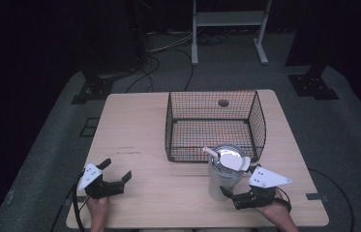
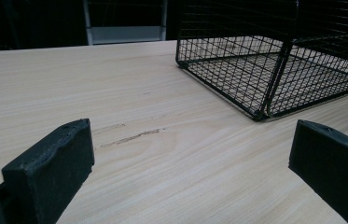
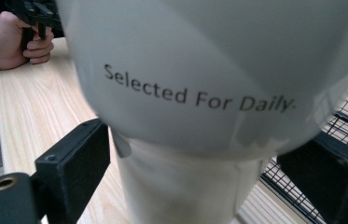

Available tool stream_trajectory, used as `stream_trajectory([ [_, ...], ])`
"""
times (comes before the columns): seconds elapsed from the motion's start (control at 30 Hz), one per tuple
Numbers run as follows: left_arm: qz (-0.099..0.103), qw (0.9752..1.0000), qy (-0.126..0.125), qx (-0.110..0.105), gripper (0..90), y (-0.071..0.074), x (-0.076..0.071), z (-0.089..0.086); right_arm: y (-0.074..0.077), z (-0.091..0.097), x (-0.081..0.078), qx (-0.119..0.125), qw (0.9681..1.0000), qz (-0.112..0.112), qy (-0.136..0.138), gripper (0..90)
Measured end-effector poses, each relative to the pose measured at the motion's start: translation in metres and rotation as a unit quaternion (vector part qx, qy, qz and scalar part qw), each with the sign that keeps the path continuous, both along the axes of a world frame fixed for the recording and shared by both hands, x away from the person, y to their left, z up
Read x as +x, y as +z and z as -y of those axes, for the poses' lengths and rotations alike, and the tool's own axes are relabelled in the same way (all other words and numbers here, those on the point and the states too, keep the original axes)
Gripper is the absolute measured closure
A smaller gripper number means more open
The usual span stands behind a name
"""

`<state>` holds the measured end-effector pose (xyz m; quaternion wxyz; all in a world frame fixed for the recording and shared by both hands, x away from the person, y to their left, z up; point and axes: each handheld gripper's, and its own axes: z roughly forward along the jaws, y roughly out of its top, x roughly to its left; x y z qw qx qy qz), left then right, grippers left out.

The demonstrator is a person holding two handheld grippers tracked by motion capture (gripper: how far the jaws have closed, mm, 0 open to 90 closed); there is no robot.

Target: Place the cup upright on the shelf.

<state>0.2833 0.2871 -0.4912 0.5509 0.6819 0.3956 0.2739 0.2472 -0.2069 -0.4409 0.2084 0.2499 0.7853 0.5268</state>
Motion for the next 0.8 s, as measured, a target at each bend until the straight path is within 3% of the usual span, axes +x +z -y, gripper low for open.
stream_trajectory([
  [0.23, 0.000, 1.0000, 0.000, 0.000, 0.0, 0.0000, 0.0000, 0.0001, -0.0039, -0.0059, 0.0055, 0.005, 0.9998, 0.021, 0.002, 7.4],
  [0.8, 0.000, 1.0000, -0.001, 0.001, 0.0, 0.0000, 0.0000, 0.0003, -0.0083, -0.0106, 0.0088, 0.024, 0.9994, 0.024, 0.002, 6.3],
])
